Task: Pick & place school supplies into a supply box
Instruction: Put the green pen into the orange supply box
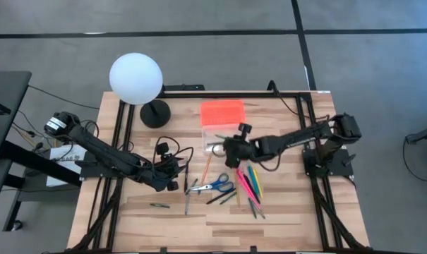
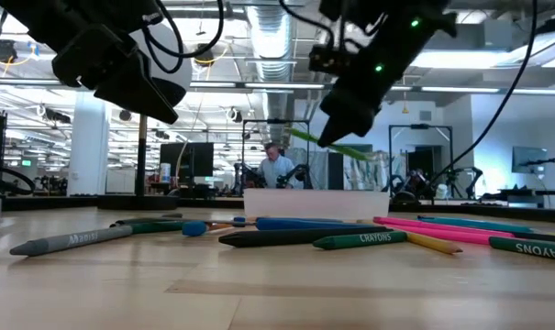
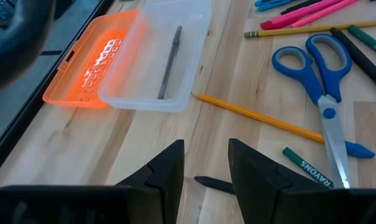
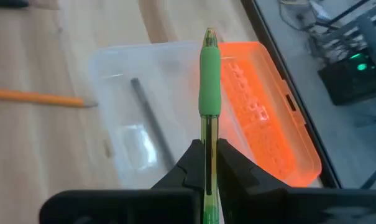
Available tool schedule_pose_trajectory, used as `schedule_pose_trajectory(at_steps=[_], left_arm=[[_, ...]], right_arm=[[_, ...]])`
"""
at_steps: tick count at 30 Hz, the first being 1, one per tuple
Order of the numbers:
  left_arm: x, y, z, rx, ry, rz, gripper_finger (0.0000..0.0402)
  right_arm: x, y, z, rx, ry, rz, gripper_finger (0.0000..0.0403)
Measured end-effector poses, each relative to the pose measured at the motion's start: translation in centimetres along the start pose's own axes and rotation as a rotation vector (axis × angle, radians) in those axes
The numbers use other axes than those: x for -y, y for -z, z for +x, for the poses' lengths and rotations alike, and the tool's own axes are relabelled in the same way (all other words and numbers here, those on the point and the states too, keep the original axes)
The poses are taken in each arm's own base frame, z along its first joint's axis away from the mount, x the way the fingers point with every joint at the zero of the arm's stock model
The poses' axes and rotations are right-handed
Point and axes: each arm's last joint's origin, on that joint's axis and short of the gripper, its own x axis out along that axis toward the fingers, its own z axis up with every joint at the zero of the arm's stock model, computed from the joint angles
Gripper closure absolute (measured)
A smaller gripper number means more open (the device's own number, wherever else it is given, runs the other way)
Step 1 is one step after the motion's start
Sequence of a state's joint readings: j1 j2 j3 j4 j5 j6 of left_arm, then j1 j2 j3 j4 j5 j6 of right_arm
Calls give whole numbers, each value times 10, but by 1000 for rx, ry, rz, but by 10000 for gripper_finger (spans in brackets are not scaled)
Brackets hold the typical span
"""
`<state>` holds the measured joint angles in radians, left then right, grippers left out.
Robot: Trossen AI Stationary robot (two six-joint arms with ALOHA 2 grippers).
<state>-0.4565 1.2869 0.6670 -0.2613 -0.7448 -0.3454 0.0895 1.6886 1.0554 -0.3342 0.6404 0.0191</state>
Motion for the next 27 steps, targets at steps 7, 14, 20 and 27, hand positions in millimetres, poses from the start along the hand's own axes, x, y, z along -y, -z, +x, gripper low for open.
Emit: schedule_pose_trajectory(at_steps=[7, 14, 20, 27], left_arm=[[0, 0, 0, -1, 1, -6, 281], [0, 0, 0, -1, 1, -7, 281], [0, 0, 0, -1, 1, -14, 281], [0, 1, 0, -2, 1, -41, 281]], right_arm=[[24, 2, 19, -45, -64, 6, 393], [26, -1, 21, -13, -143, -9, 389], [32, 0, 25, -24, -141, 14, 372], [41, 6, 30, -77, -133, 79, 353]])
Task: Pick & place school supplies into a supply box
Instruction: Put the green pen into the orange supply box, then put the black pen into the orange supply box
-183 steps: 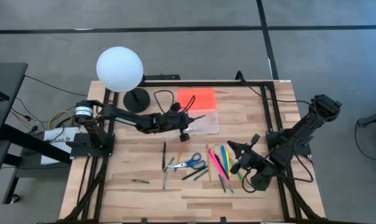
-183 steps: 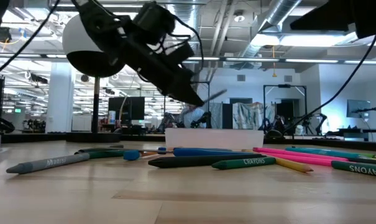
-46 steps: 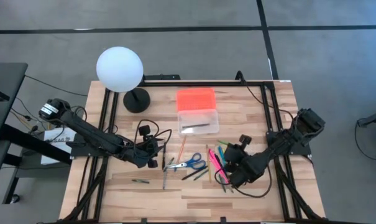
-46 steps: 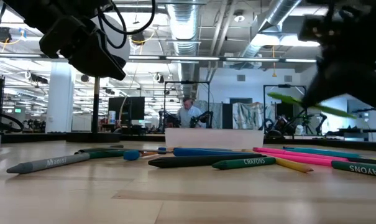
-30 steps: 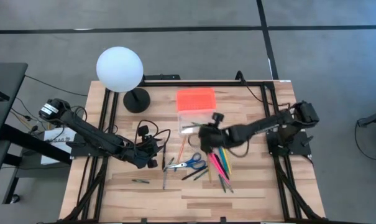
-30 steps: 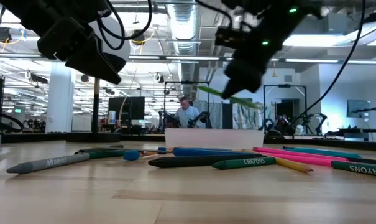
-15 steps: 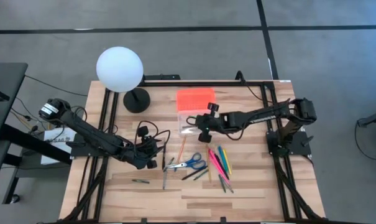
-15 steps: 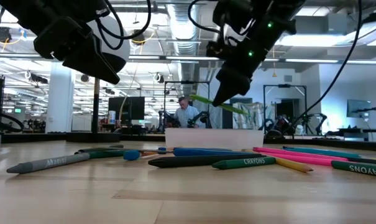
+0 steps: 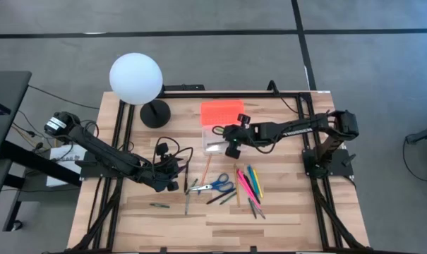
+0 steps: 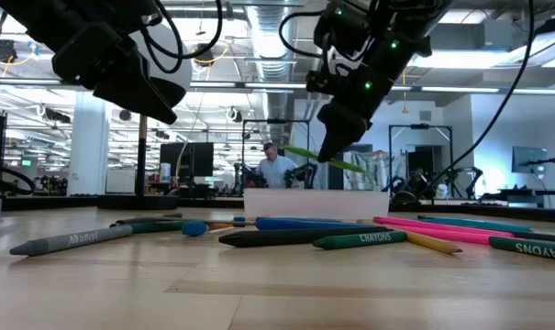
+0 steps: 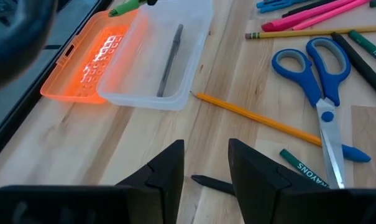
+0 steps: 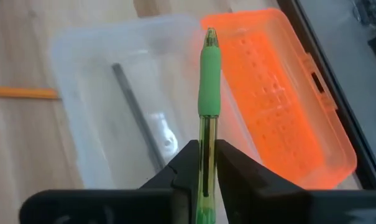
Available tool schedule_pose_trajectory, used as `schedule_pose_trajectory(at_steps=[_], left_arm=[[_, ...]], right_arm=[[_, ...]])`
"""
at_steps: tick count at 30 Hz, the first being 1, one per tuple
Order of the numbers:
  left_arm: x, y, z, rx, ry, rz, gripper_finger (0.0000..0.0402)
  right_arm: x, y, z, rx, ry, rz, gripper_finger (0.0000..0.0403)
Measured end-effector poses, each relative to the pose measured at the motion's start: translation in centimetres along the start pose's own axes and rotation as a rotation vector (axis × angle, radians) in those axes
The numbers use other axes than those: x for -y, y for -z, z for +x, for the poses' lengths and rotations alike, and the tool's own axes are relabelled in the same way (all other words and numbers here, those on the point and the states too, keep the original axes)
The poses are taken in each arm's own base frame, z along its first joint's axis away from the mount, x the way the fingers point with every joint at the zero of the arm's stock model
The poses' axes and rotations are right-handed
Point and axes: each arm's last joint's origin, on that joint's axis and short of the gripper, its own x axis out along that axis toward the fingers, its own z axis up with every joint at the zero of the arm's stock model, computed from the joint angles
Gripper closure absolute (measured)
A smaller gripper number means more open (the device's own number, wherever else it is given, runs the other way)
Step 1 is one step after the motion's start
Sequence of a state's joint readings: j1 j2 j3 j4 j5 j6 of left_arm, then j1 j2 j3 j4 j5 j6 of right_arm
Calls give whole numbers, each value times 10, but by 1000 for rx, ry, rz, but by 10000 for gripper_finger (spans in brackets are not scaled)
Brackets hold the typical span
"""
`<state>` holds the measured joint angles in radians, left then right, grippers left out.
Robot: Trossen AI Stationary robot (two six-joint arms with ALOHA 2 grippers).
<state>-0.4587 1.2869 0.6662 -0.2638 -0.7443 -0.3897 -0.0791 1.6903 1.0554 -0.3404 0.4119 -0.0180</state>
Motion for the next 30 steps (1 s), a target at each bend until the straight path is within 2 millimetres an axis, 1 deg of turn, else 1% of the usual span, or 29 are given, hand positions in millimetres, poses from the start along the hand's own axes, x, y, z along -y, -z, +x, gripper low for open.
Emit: schedule_pose_trajectory(at_steps=[4, 10, 14, 19, 24, 27, 30], left_arm=[[1, 0, 0, -12, 30, -18, 281], [3, 2, 1, -33, 55, -68, 281], [4, 5, 6, -73, 65, -155, 281], [8, 11, 15, -113, 48, -223, 281], [11, 21, 32, -184, 11, -279, 281], [13, 25, 41, -228, 18, -277, 281], [13, 24, 48, -230, 43, -286, 281]], right_arm=[[3, 0, 2, -3, -47, 14, 337], [2, -3, 1, 24, -37, 36, 297], [-11, -8, -8, 88, 17, 11, 281], [-32, -10, -20, 137, 109, -72, 279], [-51, -7, -39, 158, 152, -109, 284], [-62, -4, -55, 186, 187, -136, 284], [-72, 0, -76, 225, 237, -144, 284]])
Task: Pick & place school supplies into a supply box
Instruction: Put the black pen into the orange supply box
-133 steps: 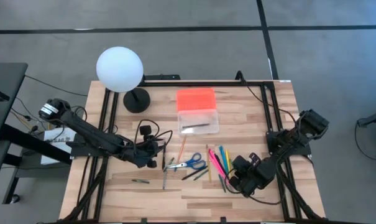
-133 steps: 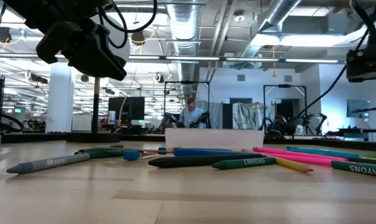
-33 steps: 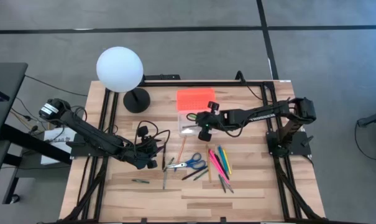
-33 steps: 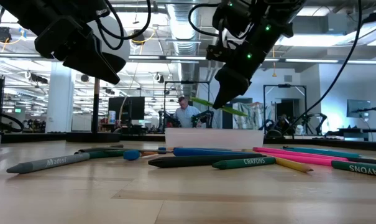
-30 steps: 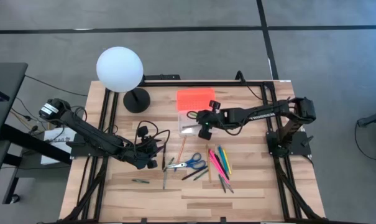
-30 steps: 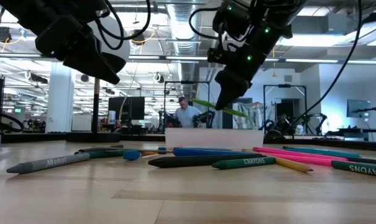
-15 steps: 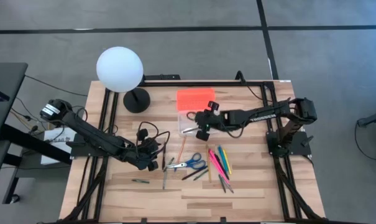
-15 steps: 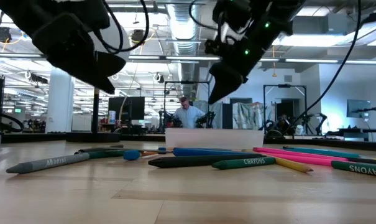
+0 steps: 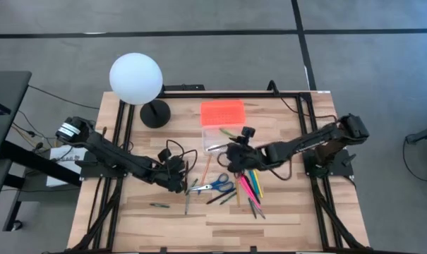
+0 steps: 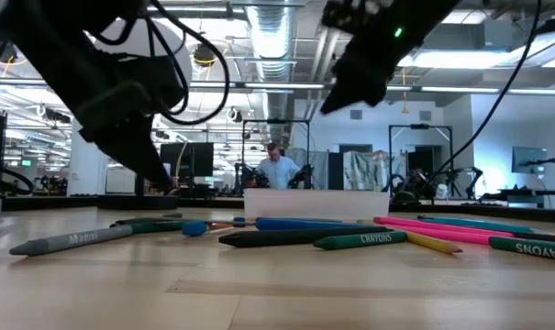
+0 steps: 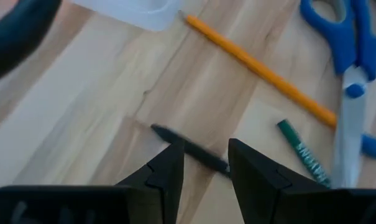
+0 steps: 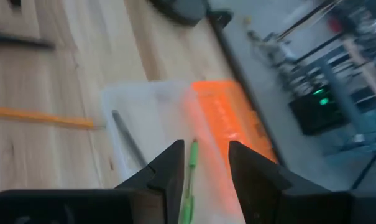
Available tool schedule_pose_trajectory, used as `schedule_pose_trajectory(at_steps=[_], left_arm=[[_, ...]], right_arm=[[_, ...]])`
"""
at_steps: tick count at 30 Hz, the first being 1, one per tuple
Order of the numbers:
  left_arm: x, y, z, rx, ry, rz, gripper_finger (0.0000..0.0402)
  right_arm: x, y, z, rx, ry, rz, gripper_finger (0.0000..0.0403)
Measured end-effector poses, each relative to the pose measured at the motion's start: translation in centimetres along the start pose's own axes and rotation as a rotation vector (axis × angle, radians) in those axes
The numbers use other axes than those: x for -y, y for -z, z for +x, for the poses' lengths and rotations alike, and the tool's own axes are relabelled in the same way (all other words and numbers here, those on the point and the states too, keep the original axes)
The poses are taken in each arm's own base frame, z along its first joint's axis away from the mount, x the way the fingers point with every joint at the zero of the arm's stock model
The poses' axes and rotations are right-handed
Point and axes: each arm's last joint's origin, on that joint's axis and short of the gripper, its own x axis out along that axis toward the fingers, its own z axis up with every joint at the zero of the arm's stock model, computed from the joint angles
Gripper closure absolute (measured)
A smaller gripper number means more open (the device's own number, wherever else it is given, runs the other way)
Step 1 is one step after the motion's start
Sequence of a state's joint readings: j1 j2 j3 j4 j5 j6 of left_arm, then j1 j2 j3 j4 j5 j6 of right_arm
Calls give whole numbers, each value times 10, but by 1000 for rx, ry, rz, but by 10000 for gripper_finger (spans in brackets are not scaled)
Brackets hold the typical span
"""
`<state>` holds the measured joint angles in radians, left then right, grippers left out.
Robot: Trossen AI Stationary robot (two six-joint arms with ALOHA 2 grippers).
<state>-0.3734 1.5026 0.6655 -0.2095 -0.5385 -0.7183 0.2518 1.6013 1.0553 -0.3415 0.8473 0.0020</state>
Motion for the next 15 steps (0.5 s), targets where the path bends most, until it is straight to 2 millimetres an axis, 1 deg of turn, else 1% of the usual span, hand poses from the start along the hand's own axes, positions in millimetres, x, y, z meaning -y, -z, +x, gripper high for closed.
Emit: schedule_pose_trajectory(at_steps=[4, 8, 11, 15], left_arm=[[-1, -5, 5, -40, 78, -19, 281], [-6, -9, 8, -42, 63, -97, 281], [-9, -11, 10, -51, 60, -138, 281], [-10, -11, 11, -63, 66, -163, 276]], right_arm=[[-1, 2, -33, 41, 60, 9, 284], [0, 9, -65, 76, 114, 48, 284], [0, 20, -85, 89, 139, 73, 284], [-2, 38, -108, 119, 186, 112, 284]])
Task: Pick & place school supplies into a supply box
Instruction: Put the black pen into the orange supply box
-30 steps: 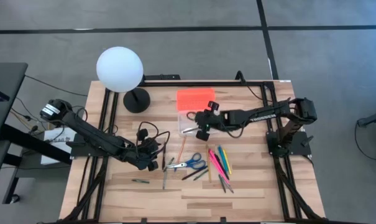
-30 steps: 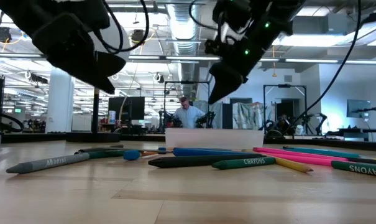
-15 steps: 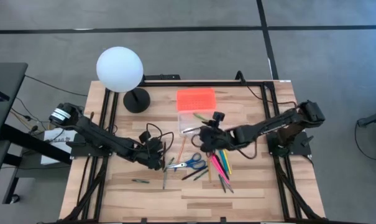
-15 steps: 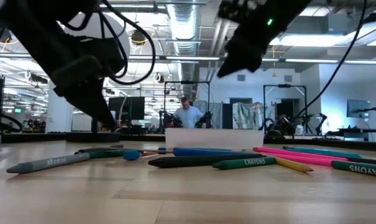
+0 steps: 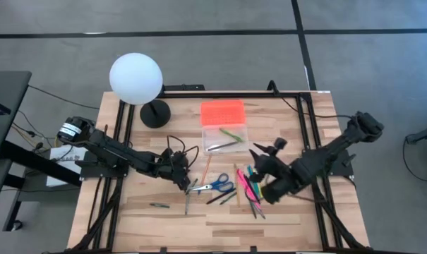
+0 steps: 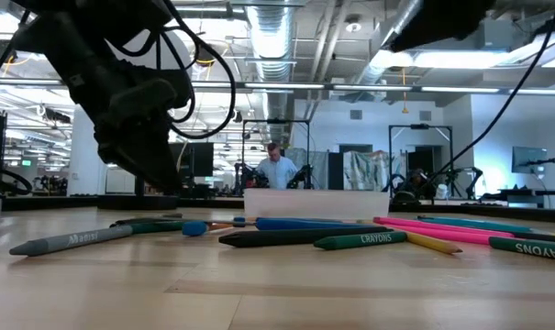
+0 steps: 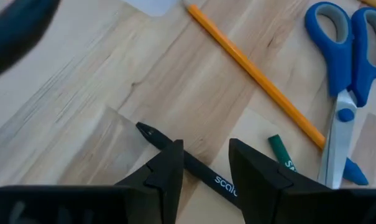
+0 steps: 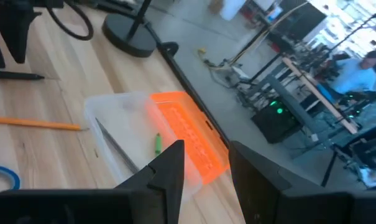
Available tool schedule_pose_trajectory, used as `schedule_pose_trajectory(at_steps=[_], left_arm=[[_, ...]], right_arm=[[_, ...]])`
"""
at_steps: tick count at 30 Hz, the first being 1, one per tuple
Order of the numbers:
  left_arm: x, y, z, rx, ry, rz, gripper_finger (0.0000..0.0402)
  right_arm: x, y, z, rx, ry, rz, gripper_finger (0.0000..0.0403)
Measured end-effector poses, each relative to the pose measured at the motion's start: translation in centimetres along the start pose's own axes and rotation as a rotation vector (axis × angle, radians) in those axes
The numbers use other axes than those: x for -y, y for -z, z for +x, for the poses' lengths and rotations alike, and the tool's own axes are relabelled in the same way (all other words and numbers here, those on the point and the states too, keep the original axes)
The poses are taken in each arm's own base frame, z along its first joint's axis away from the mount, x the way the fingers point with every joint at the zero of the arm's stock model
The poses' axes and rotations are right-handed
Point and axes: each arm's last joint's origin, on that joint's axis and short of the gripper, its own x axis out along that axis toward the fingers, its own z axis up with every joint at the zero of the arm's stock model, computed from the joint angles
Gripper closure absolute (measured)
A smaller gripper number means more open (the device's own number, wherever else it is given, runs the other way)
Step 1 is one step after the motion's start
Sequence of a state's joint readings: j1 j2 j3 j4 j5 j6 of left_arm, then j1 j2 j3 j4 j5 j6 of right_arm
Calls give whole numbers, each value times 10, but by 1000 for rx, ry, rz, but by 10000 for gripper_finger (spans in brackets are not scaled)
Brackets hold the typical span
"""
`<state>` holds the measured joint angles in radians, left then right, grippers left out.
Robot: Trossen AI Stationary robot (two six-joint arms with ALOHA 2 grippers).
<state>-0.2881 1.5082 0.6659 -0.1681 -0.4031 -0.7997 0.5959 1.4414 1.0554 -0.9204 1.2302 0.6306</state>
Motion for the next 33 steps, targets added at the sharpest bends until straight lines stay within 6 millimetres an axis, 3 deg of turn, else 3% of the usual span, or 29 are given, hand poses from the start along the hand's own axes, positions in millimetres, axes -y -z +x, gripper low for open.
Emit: schedule_pose_trajectory(at_steps=[9, 14, 19, 27, 33], left_arm=[[-2, 2, 0, -20, -20, -49, 239], [-2, 3, 1, -34, -11, -73, 214], [1, 11, 16, -89, -12, -85, 201], [4, 12, 22, -115, -37, -67, 200], [5, 9, 16, -251, -92, -26, 215]], right_arm=[[-1, 31, -43, 89, -5, 79, 284], [-4, 37, -61, 145, -69, 118, 284], [-7, 40, -74, 195, -116, 123, 284], [-10, 48, -82, 240, -146, 117, 284], [-15, 60, -77, 240, -149, 122, 284]])
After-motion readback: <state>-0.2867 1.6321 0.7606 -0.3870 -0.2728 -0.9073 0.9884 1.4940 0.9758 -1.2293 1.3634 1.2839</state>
